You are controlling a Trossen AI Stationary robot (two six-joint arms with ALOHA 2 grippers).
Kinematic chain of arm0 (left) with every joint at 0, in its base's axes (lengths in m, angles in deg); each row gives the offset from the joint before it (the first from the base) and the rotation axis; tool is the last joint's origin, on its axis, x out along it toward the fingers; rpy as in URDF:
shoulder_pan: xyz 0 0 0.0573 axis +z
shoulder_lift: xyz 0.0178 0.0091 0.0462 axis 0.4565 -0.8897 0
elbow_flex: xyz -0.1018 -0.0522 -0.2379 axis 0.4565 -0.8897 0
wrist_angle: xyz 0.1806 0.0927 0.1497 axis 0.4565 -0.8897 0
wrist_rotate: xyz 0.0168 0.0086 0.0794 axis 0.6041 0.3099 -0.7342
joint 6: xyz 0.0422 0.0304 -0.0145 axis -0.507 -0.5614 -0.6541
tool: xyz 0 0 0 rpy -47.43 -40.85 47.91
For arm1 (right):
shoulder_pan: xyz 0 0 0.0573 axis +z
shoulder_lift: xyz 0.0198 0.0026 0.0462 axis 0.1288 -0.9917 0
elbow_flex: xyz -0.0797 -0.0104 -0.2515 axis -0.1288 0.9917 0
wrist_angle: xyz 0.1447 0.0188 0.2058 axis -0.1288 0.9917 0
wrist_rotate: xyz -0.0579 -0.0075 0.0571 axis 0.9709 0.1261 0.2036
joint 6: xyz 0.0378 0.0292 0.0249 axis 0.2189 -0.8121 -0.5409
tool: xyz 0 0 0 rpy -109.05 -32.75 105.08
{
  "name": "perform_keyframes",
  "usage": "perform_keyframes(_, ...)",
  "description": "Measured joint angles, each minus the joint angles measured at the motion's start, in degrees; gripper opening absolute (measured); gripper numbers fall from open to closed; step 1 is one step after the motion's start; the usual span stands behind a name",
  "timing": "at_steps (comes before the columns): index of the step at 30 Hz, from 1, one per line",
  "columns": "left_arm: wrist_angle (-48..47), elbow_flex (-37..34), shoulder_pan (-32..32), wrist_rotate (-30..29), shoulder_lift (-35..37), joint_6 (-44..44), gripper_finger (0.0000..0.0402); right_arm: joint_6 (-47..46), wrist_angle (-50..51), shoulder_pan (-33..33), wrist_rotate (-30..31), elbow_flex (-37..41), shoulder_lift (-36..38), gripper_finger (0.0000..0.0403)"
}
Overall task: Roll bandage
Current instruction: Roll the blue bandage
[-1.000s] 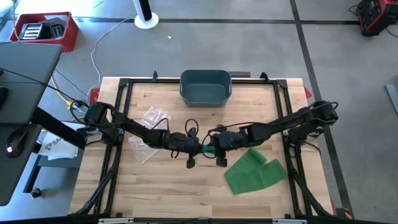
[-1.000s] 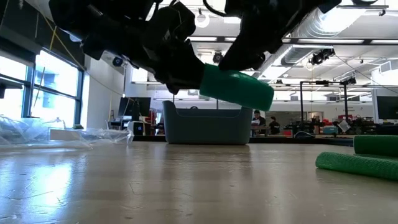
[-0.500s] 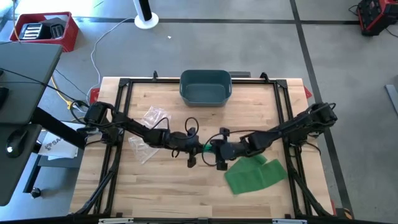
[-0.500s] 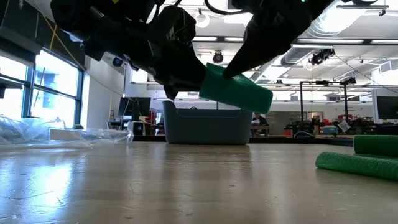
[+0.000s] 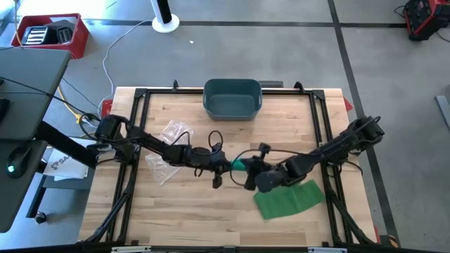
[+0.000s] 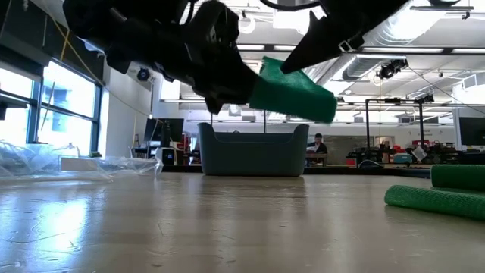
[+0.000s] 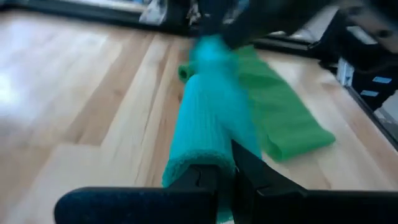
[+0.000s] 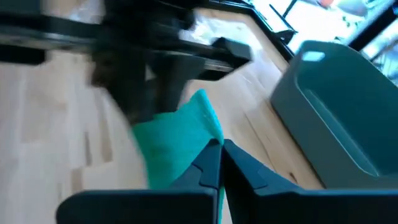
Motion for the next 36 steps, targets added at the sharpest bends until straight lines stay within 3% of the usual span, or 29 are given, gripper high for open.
perform_keyframes(5,3.3,0.0,-1.4,0.6,0.1,-3.7,0.0007,1.2,0.1,-2.2,-4.7,0.0,1.7,0.0001)
perform_keyframes(9,2.6,0.0,-1.3,0.4,0.1,-1.9,0.0007,0.8,-0.3,-3.6,-10.6,0.0,2.6,0.0002)
perform_keyframes(13,2.5,0.0,-0.7,-0.3,0.1,-0.4,0.0007,0.4,-1.3,-3.7,-12.1,0.0,3.3,0.0002)
perform_keyframes(24,6.1,0.0,-1.0,-4.8,0.1,1.1,0.0007,-0.1,-3.2,-4.0,-11.7,0.0,3.4,0.0002)
perform_keyframes(36,6.8,-0.1,-1.5,-4.4,0.0,-0.1,0.0007,-5.0,0.9,-4.5,-9.4,0.0,3.3,0.0002)
